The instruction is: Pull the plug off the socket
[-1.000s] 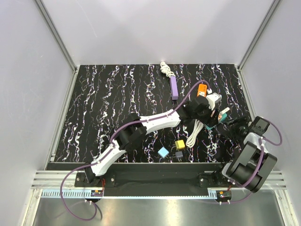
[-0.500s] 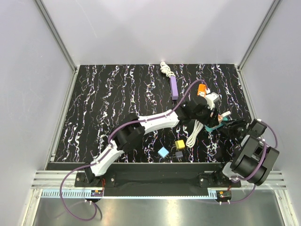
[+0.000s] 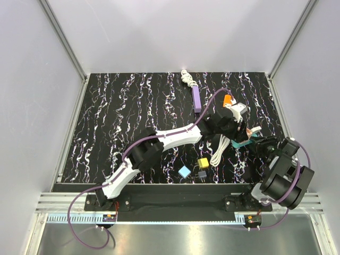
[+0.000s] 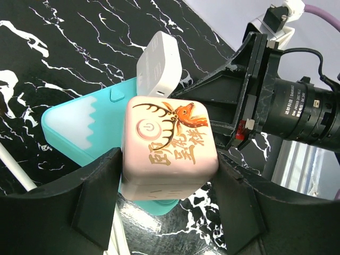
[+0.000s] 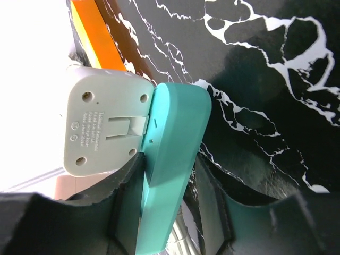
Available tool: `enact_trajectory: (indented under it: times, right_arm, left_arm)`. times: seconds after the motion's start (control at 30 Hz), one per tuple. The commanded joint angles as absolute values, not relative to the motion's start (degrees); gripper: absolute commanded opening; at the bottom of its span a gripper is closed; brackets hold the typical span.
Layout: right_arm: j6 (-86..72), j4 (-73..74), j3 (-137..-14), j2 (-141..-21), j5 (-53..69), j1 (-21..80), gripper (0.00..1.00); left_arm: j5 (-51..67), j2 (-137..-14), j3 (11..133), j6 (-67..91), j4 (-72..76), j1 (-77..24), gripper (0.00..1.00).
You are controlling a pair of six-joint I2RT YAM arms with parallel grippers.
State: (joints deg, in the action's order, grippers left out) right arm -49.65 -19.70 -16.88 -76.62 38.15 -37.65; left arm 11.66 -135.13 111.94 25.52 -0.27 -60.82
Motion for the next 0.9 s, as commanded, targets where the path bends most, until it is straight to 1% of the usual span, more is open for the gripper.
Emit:
enact_trajectory:
  times: [0.0, 0.03, 0.13, 0.17, 0.23, 0.27, 0.33, 0.47, 0.5, 0.63, 0.7, 0.87]
  right_arm:
    - [-51.6, -22.1, -15.9, -73.8, 37.3, -37.8, 0.44]
    - [-51.5, -22.2, -15.7, -73.7, 36.9, -37.8, 0.42]
    - [-51.1, -21.8, -16.1, -74.2, 36.6, -37.8, 0.33]
    - [-50.4, -21.7, -16.3, -74.4, 36.5, -37.8, 0.24]
    - [-49.7, -21.2, -16.5, -75.4, 36.2, -37.8, 0.17]
    - [-48.6, -20.9, -16.9, -75.6, 36.1, -37.8, 0.08]
    - [-47.7, -20.5, -17.0, -76.5, 35.7, -37.8, 0.0]
    - [-45.5, -18.7, -17.8, -77.3, 33.9, -37.8, 0.0]
    - [-44.9, -15.1, -18.5, -77.6, 32.9, -37.8, 0.0]
    - [-42.5, -10.6, -21.0, -78.8, 30.5, -37.8, 0.0]
    - [-42.2, -9.7, -21.4, -79.0, 29.7, -37.4, 0.0]
    - [-40.7, -9.5, -21.7, -77.3, 27.9, -35.2, 0.0]
  left_arm:
    - [15.7, -132.2, 111.4, 28.5, 3.3, -61.3, 0.0]
    - [16.1, -132.2, 111.2, 28.7, 3.3, -61.3, 0.0]
    - [16.7, -132.1, 111.1, 28.7, 3.6, -61.3, 0.0]
    - [16.8, -132.1, 111.1, 29.0, 3.8, -61.3, 0.0]
    - [17.3, -132.3, 111.2, 29.4, 4.2, -61.3, 0.0]
    - [17.4, -132.3, 111.2, 29.4, 4.4, -61.3, 0.0]
    - [17.7, -132.4, 111.4, 30.0, 4.6, -61.4, 0.0]
    - [17.9, -132.4, 111.5, 30.1, 5.3, -61.6, 0.0]
    - [18.0, -132.3, 111.7, 30.1, 5.3, -61.8, 0.0]
    - [17.1, -131.8, 113.0, 28.2, 6.3, -62.3, 0.0]
    - [16.7, -132.1, 114.7, 27.6, 6.1, -62.3, 0.0]
    - [15.4, -134.7, 123.7, 27.9, 2.9, -62.4, 0.0]
